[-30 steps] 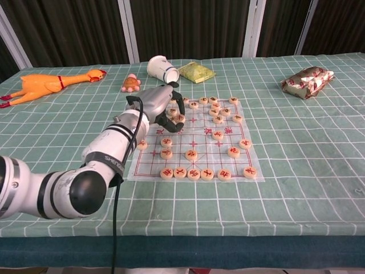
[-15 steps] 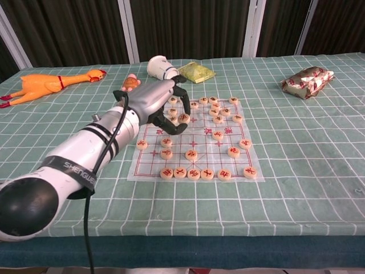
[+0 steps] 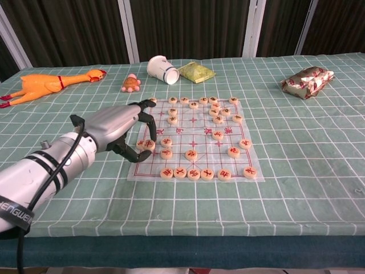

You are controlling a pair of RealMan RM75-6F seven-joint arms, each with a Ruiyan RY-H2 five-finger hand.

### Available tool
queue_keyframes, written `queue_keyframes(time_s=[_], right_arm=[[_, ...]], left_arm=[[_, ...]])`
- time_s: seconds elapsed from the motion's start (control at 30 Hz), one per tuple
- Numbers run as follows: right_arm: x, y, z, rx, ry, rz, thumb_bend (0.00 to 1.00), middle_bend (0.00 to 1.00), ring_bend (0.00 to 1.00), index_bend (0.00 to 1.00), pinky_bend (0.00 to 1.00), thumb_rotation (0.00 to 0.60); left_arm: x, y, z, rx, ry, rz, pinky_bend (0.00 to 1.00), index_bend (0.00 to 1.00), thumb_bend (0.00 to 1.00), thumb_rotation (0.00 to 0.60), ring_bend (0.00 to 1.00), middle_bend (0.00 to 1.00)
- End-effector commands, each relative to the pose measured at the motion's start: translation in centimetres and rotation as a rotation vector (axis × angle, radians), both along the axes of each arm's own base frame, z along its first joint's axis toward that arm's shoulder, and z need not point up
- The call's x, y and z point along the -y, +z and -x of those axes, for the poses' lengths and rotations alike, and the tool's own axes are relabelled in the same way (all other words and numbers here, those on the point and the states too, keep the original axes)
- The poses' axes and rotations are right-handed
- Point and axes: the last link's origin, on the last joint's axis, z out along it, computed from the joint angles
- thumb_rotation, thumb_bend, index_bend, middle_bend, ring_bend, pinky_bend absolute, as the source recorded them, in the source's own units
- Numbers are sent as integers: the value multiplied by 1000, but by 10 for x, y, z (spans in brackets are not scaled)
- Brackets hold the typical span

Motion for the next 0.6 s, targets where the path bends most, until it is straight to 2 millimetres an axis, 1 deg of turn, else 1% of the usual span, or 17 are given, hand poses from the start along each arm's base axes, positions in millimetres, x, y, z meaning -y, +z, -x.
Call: queue_keyframes(time_s=[0.03, 0.23, 0.37, 0.47, 0.6], right_arm=[[-2, 1, 0, 4, 5, -7, 238, 0, 0, 0, 0, 600], [-2, 5, 3, 9, -5, 4, 238, 0, 0, 0, 0, 600], [-4, 5, 3, 11, -3, 5, 238, 0, 0, 0, 0, 600], [-4, 5, 3, 11, -2, 6, 238, 0, 0, 0, 0, 600], [-3, 6, 4, 10, -11, 7, 238, 0, 0, 0, 0, 600]], left_arm=[[1, -2, -1, -10, 1, -1, 151, 480, 350, 600, 0, 0], [4, -7, -1, -8, 11, 9, 151, 476, 349, 600, 0, 0], [7, -13, 5, 6, 21, 17, 152, 476, 349, 600, 0, 0], [7, -18, 9, 5, 32, 26, 152, 474, 351, 600, 0, 0], [4, -22, 7, -6, 20, 23, 152, 466, 350, 600, 0, 0]])
